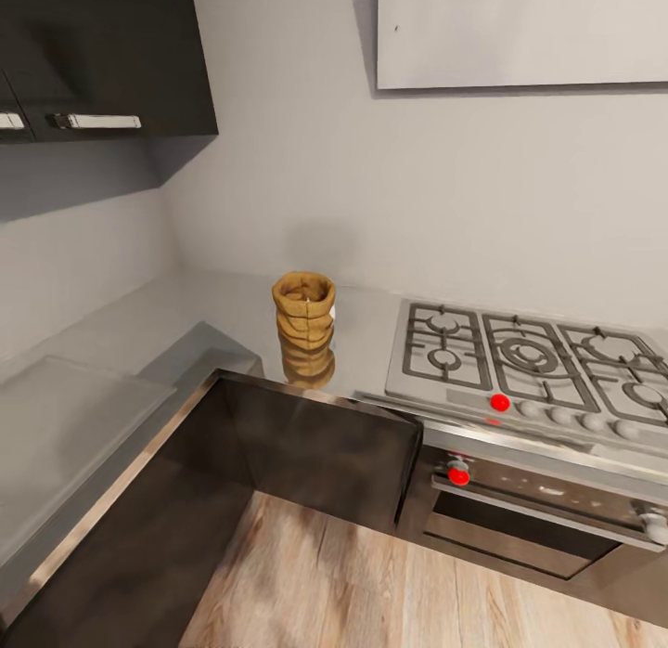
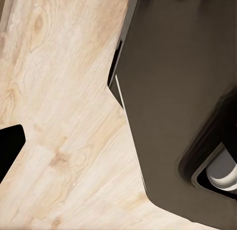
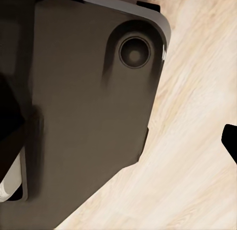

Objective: In the kitchen, take the popcorn bag from the countertop, put it into the microwave, and heat it until the popcorn is cooked so the cooked popcorn ends up inside the bag.

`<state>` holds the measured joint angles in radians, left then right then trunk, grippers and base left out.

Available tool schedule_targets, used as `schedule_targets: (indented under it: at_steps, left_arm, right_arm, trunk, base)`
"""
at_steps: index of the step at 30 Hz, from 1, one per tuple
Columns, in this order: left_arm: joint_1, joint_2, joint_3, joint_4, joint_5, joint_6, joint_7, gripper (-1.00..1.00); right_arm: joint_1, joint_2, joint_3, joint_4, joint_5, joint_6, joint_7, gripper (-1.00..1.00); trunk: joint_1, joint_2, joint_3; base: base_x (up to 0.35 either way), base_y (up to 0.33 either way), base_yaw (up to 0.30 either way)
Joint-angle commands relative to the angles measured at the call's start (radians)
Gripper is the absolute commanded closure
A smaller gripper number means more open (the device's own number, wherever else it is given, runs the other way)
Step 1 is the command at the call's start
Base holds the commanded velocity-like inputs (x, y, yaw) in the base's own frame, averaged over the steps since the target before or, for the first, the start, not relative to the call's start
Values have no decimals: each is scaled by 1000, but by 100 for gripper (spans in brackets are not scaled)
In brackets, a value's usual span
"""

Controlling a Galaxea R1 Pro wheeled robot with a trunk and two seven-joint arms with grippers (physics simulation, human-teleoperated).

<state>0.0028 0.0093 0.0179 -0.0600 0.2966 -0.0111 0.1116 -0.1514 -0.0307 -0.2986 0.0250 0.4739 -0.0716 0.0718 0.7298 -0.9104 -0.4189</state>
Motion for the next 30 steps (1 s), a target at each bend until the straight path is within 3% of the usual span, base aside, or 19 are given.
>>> schedule_targets:
  at_steps: [1,15,20,24,25,27,28,30]
  left_arm:
    - [0,0,1,-1,4,-1,2,-100]
    - [0,-1,2,-2,4,-1,3,-100]
    - [0,-3,2,-4,4,-1,3,-100]
    - [0,-3,1,-4,3,-2,3,-100]
    - [0,-3,-1,-3,1,-1,2,-100]
    - [0,-2,-3,-3,0,-1,2,-100]
    - [0,-3,-5,-2,-2,-1,2,-100]
    - [0,-3,-6,-2,-4,-1,2,-100]
  right_arm:
    - [-1,0,-8,3,7,-5,2,-100]
    - [-2,-9,-10,-9,11,3,-4,-100]
    - [-2,2,-11,-172,14,51,-9,-100]
    - [-2,10,-10,-370,13,195,-8,-100]
    - [-2,25,-3,-458,12,251,-6,-100]
    - [-2,50,35,-577,11,337,-3,-100]
    - [-2,73,112,-678,11,434,-1,-100]
    - [-2,86,197,-781,9,512,1,-100]
  trunk:
    - [0,-1,-1]
    - [0,-1,-1]
    - [0,-1,-1]
    - [0,-1,-1]
    - [0,-1,-1]
    - [0,-1,-1]
    - [0,-1,-1]
    - [0,-1,-1]
  base:
    - [0,0,18]
    - [0,0,1]
    - [0,0,0]
    - [0,0,0]
    - [0,0,0]
    - [0,0,0]
    - [0,0,0]
    - [0,0,0]
